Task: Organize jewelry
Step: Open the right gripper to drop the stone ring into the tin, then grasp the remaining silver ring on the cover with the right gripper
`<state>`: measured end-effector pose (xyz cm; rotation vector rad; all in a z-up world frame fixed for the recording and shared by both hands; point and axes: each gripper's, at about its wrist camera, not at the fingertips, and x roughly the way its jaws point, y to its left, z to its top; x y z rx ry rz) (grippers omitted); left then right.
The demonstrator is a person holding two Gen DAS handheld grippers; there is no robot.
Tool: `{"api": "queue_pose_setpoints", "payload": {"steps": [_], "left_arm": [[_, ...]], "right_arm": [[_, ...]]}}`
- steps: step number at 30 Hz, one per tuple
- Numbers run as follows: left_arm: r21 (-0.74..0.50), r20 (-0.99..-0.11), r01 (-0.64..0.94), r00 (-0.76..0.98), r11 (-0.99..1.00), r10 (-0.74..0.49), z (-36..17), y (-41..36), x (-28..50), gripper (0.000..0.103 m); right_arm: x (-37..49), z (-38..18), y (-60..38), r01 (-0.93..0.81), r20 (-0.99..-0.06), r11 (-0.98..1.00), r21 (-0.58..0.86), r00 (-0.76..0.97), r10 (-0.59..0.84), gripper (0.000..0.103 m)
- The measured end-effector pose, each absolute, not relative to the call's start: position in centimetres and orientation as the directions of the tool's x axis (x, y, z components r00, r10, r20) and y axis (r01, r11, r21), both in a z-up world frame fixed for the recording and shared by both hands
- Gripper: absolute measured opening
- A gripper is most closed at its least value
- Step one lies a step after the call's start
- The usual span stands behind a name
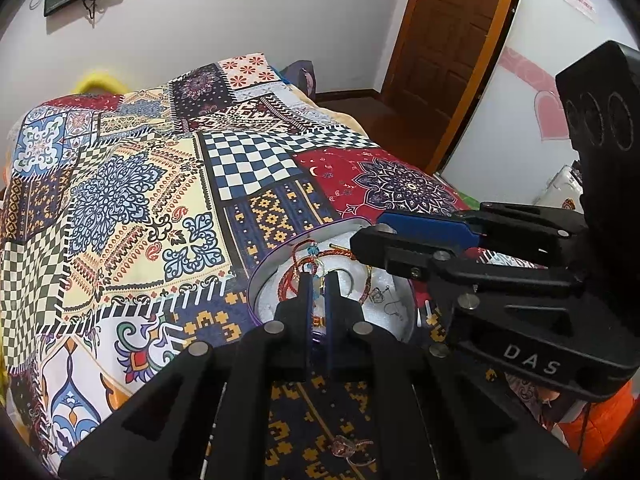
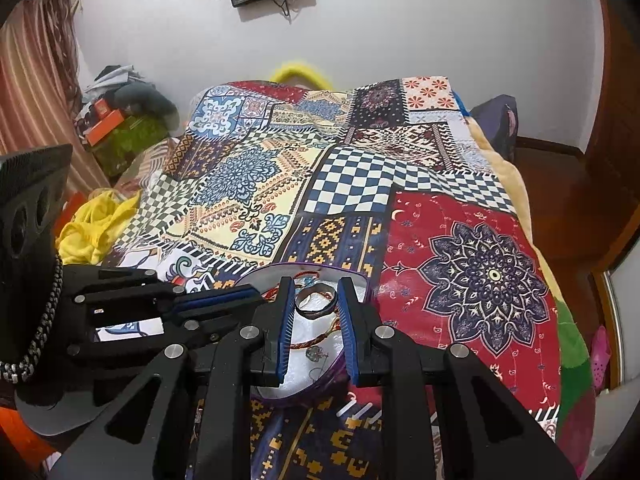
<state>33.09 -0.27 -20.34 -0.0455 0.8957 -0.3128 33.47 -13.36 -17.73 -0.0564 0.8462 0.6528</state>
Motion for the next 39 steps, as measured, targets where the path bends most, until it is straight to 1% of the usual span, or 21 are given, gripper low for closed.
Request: {"api": "queue_pose_setpoints", "payload": {"steps": [8,12,15,23,25,27,28,32,36,39], "left_arm": [[-0.165,-0.757,0.239,0.592,0.957,-0.278,-20.0,0.1,32.6,0.003],[-0.14,-0.749,0.234,0.611,0.962,-0.258,-19.1,0.3,31.6,0.004],[-0.139,-0.74,0.231,0.622,0.963,-0.256,-18.3,0.5,30.9,0.008],[-0.129,-0.714,0.202,0.661,0.971,-0.232,-15.8,1.5,28.3,0.014],[-0.122,-0.71,0.196,0.667,0.973,-0.224,-15.2,1.7,27.6,0.017],[-0.115,-0.708,0.191,0.672,0.975,-0.215,-14.8,1.9,26.9,0.024],[-0.11,-0.708,0.188,0.675,0.976,-0.209,-14.7,1.9,26.5,0.026],[-0.098,-0.714,0.179,0.673,0.979,-0.195,-14.5,2.3,25.1,0.028],[-0.105,-0.728,0.168,0.659,0.98,-0.191,-15.0,2.7,23.6,0.036],[-0.12,-0.748,0.167,0.633,0.979,-0.2,-16.1,2.7,22.6,0.036]], "right_arm": [[32.9,-17.2,-13.4,-0.554,-0.715,0.814,0.173,0.498,0.491,0.02],[32.5,-16.5,-13.6,-0.55,-0.707,0.82,0.159,0.516,0.484,0.02],[31.9,-15.8,-13.8,-0.549,-0.698,0.823,0.146,0.532,0.479,0.02],[30.1,-14.0,-14.9,-0.539,-0.673,0.832,0.133,0.567,0.476,0.024],[29.6,-13.7,-15.0,-0.538,-0.669,0.833,0.13,0.572,0.474,0.024],[29.1,-13.4,-15.2,-0.537,-0.668,0.834,0.127,0.575,0.472,0.025],[28.8,-13.4,-15.3,-0.536,-0.668,0.835,0.126,0.576,0.471,0.025],[27.6,-13.3,-15.5,-0.535,-0.668,0.836,0.126,0.577,0.47,0.029],[26.5,-13.7,-15.6,-0.534,-0.674,0.835,0.131,0.57,0.47,0.032],[25.7,-14.4,-15.5,-0.535,-0.688,0.833,0.142,0.552,0.472,0.032]]}}
